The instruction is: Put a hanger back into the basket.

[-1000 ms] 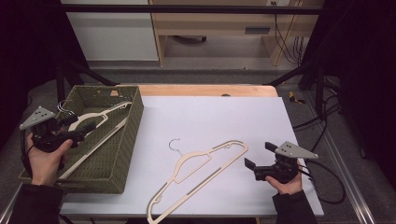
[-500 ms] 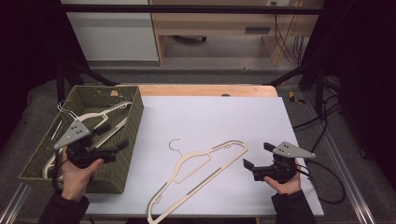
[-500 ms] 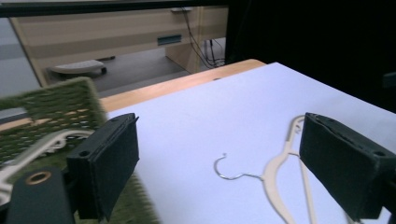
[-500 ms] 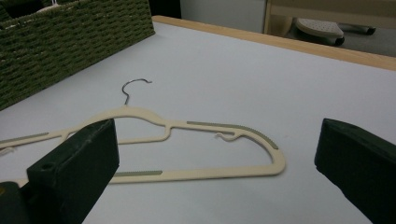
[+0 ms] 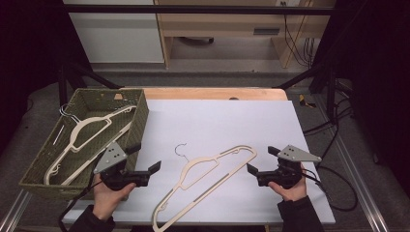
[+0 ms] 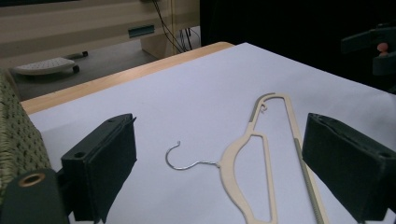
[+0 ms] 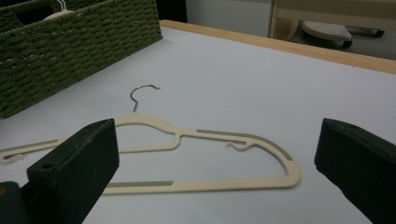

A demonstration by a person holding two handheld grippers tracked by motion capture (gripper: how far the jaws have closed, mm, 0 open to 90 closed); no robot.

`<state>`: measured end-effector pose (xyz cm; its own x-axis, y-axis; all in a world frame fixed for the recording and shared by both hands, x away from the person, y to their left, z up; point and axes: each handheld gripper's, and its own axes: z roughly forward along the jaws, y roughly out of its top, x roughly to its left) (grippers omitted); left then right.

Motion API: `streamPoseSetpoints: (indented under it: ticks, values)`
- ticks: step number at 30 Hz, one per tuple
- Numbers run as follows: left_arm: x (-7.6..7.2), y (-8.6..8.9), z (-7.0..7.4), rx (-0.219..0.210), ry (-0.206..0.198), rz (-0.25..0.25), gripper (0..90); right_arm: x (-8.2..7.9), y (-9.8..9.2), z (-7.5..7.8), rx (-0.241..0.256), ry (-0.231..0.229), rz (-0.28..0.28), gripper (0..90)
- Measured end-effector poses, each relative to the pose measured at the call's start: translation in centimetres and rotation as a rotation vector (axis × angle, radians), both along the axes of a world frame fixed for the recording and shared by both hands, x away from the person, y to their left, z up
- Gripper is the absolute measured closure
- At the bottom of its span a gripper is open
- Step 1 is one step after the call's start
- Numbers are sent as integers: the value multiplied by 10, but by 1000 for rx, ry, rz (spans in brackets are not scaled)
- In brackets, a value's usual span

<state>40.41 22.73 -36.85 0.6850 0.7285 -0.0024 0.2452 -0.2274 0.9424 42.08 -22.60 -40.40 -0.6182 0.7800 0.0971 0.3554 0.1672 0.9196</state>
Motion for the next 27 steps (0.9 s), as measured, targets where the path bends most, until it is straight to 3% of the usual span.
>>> streamPoseSetpoints:
  ticks: [5,9,14,16,17,19,21,27]
  values:
    - [-4,-13,-14,41,13,-25,99,3,11,4,4,-11,27,6]
    - [-3,-24,-25,51,50,-45,97,6,26,8,3,-13,35,22]
    - [-3,-32,-37,99,79,-57,88,12,46,13,-9,-22,49,50]
    - [-3,-36,-45,117,114,-62,84,18,64,14,-5,-10,73,67]
    - [-3,-36,-45,117,114,-62,84,18,64,14,-5,-10,73,67]
    - [-6,-42,-54,161,118,-61,83,25,83,14,-9,2,85,87]
    - [-7,-45,-60,166,138,-65,82,31,95,12,-23,17,86,96]
    - [-9,-49,-70,190,150,-53,83,43,125,0,-57,51,126,119]
